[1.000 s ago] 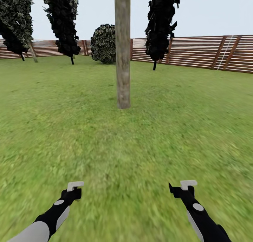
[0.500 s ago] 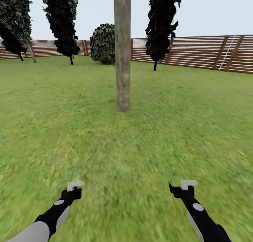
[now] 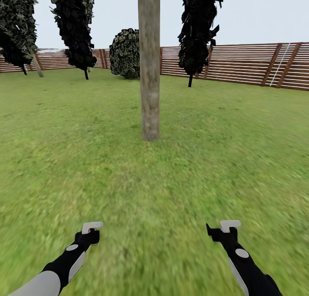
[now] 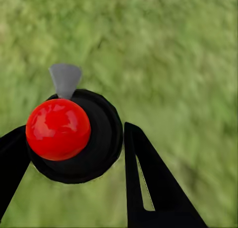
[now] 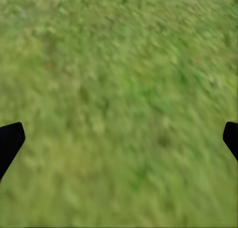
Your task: In the garden, pick up the pesticide atomizer on the floor and spray pesticide onto both trees until each tree trunk is fully covered.
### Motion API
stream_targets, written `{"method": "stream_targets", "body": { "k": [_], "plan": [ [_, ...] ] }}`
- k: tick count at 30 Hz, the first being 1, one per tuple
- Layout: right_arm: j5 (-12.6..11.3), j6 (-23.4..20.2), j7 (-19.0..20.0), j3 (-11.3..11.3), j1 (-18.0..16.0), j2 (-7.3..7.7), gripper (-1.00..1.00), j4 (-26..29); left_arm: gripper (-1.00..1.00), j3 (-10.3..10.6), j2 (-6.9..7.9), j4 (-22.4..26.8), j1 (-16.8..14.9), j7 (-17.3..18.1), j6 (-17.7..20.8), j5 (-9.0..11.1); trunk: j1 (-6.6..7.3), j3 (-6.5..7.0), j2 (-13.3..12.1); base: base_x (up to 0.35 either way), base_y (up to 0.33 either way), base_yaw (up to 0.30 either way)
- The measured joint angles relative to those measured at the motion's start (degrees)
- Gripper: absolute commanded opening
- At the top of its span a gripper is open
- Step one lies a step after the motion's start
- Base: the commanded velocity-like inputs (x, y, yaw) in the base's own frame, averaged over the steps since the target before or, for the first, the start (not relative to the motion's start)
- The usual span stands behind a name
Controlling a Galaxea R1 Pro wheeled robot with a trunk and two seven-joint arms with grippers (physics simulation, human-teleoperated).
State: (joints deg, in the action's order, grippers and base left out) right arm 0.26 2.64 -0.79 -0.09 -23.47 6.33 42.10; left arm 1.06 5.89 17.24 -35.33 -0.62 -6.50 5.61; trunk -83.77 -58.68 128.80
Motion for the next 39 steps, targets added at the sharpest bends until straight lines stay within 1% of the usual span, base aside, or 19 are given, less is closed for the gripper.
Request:
{"method": "stream_targets", "body": {
  "k": [10, 39],
  "plan": [
    [0.00, 0.00, 0.00, 0.00, 0.00, 0.00, 1.00, 0.00, -1.00, -0.01, 0.00, -0.01, 0.00, 0.00, 0.00, 0.01, 0.00, 0.00, 0.00, 0.338, 0.013, 0.000],
    [-0.06, 0.00, -0.08, 0.00, 0.00, 0.00, 1.00, 0.00, -1.00, 0.00, 0.00, -0.22, 0.00, 0.09, 0.00, 0.02, 0.00, 0.00, 0.00, 0.338, 0.100, 0.000]
  ]
}}
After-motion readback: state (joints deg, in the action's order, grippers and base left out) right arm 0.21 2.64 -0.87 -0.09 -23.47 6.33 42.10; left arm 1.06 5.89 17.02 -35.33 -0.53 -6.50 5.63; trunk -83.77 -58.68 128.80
